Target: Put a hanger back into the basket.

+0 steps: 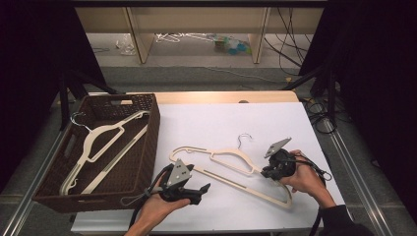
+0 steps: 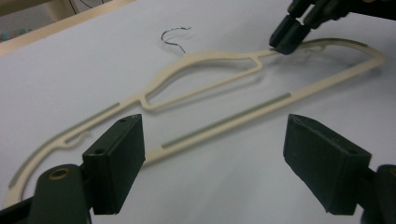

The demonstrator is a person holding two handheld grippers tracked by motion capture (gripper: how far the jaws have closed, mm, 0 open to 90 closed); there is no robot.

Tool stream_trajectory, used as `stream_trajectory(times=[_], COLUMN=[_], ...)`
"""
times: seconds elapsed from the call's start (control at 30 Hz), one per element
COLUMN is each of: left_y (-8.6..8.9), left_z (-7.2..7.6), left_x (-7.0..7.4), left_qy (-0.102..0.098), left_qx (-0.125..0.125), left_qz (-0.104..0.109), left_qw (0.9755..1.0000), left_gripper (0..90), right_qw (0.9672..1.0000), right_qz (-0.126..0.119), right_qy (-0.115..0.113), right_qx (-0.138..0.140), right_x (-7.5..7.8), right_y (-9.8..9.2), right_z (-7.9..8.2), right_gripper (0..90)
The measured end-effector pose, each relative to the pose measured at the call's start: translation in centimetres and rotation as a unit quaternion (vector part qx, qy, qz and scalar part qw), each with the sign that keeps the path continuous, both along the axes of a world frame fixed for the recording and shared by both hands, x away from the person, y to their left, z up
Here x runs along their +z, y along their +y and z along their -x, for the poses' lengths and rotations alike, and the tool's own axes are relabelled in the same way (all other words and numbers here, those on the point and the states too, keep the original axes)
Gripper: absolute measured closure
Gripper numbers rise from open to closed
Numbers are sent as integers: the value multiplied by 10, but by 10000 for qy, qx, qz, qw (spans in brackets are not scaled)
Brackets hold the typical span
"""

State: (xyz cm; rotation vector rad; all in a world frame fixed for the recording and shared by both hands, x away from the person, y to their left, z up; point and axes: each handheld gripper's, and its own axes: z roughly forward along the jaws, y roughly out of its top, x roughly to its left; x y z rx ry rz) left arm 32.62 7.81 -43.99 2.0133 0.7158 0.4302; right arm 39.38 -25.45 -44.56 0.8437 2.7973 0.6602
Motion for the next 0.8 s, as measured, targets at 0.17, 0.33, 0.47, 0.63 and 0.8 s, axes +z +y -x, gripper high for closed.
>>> stream_trajectory(times=[0.17, 0.33, 0.47, 0.63, 0.8], left_y=[-18, -31, -38, -46, -62], left_z=[-26, -45, -58, -73, -82], left_x=[-5, -14, -19, -27, -33], left_qy=[182, 319, 285, 383, 515], left_qx=[54, 13, 20, 33, 27], left_qz=[-252, -504, -763, -978, -1084], left_qw=[9995, 9982, 9967, 9945, 9928], left_gripper=[208, 224, 256, 269, 281], right_qw=[10000, 9999, 9998, 9997, 9996], right_qz=[-22, -71, -43, -12, -30], right_qy=[42, -7, -42, -49, -87], right_qx=[47, 92, 176, 228, 264], right_x=[2, 8, 11, 13, 15], right_y=[-4, -6, -6, -4, -3], right_z=[13, 24, 28, 30, 31], right_gripper=[792, 793, 793, 792, 792])
